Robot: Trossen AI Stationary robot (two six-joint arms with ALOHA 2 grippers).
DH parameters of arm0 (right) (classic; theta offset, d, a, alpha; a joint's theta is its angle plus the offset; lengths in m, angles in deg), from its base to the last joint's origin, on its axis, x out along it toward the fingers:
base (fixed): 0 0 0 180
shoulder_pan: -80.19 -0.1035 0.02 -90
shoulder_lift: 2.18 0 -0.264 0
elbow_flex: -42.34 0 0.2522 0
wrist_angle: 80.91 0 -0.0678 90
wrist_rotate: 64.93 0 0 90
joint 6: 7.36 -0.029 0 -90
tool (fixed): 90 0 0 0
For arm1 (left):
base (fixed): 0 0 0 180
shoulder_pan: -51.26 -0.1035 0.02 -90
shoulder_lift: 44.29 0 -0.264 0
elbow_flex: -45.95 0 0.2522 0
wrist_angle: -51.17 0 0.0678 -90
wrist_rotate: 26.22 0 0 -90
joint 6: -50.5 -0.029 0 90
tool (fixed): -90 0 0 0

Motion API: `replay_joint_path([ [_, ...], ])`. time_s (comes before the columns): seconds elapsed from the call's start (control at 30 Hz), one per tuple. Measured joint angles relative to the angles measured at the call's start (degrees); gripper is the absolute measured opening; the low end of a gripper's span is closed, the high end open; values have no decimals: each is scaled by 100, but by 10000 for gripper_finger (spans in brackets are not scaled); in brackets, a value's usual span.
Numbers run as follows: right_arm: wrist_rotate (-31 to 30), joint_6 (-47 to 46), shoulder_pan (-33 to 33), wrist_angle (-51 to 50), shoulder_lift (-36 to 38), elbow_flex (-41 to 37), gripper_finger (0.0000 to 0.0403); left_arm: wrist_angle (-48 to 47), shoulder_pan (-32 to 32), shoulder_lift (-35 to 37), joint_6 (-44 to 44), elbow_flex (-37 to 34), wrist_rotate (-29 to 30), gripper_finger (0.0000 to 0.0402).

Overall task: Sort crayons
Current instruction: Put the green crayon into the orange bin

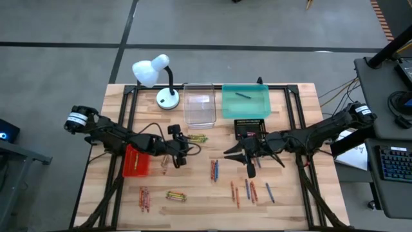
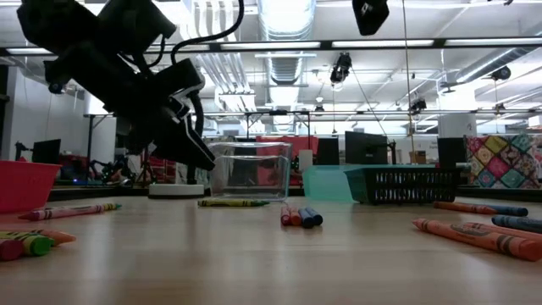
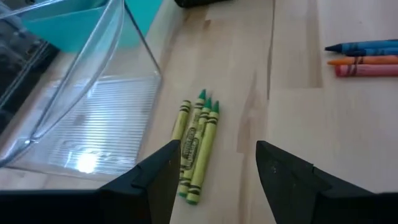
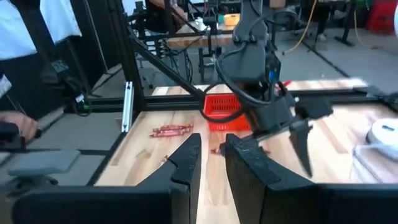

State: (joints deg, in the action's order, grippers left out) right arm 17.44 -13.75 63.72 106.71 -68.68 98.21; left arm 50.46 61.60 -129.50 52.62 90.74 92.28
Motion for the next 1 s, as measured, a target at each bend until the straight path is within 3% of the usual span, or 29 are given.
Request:
replay_joint_path([
  [0.3,-56,301,256,6,-2,132,63,434,-245,0,-312,-72,-118,191],
  [0.47,-53,299,488,-12,-2,141,63,690,-439,0,-434,-127,-554,191],
  [1.0,-38,556,678,-12,-2,141,63,1218,-465,0,-287,-494,-556,191],
])
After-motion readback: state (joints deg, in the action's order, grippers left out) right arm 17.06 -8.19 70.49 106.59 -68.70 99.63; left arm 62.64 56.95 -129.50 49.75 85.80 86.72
